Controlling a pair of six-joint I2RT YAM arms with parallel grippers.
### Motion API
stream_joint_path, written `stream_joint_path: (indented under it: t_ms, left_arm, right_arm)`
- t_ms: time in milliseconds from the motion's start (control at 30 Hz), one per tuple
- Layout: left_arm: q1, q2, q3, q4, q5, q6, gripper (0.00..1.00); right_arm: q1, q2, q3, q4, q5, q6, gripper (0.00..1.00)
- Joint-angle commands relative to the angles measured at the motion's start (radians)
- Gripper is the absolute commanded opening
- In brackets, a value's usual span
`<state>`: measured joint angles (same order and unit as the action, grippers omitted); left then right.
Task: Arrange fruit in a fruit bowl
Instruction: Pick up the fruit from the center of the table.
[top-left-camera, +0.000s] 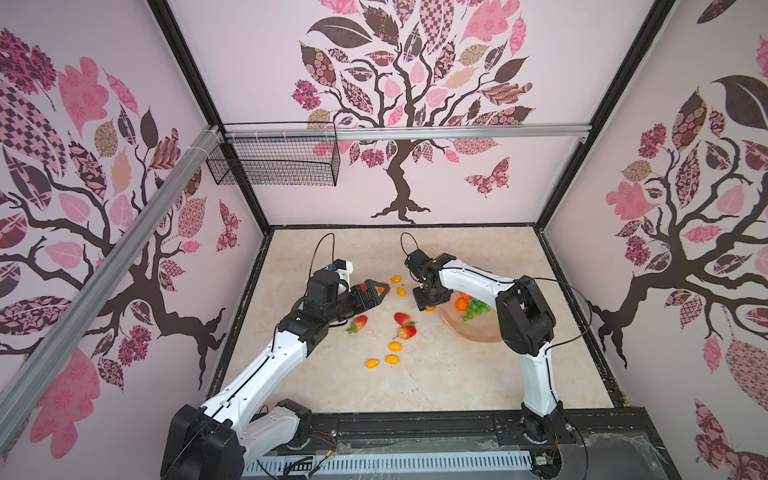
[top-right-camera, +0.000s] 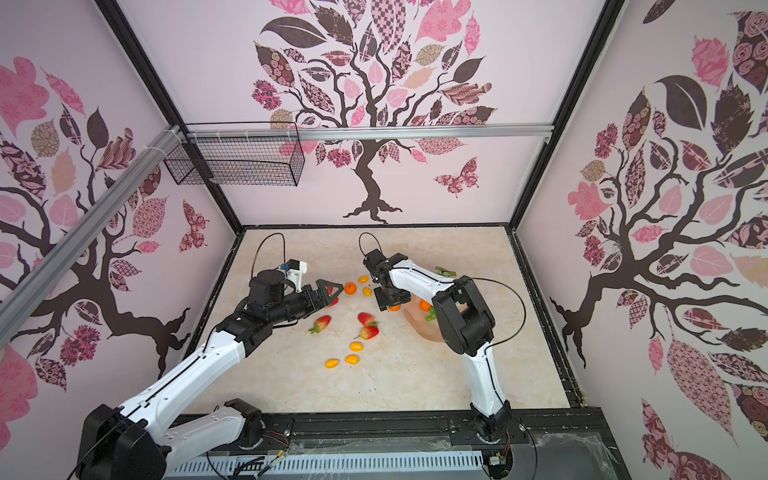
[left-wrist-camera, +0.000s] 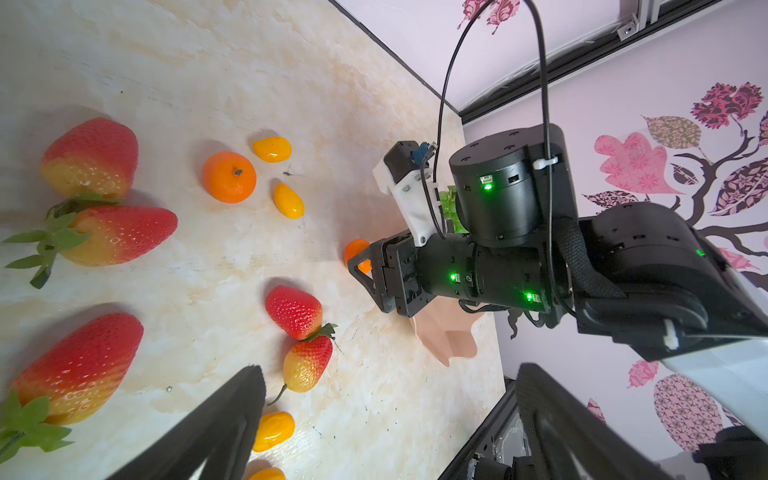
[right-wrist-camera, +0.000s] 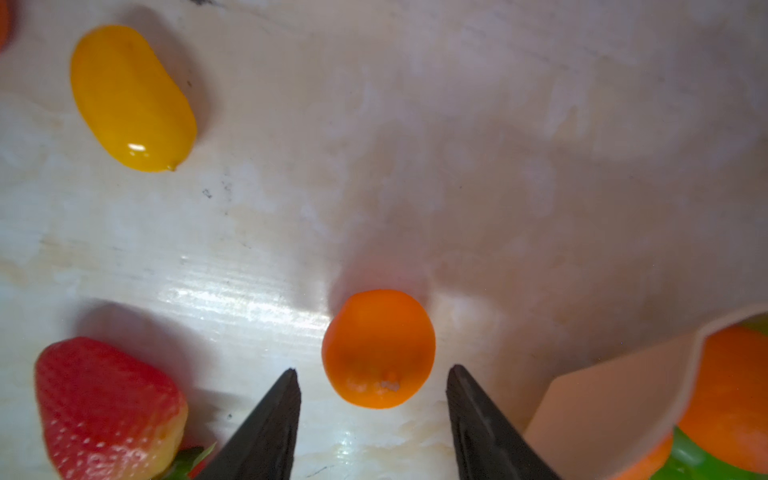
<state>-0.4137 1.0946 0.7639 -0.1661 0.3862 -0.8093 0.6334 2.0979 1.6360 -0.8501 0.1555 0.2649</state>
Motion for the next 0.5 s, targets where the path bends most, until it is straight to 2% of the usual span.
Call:
stream_joint_path:
  t_ms: [0, 467]
  left_arm:
    - [0.005, -0.009, -0.029, 0.012, 0.003, 0.002, 0.98]
    - [0.004, -0.009, -0.029, 0.008, 0.0, 0.008, 0.98]
  right_arm:
    - [-0.004, 0.048, 0.027, -0.018, 0.015, -0.007, 0.6]
    - [-0.021, 0.079, 0.023, 0.003, -0.011, -0.009, 0.58]
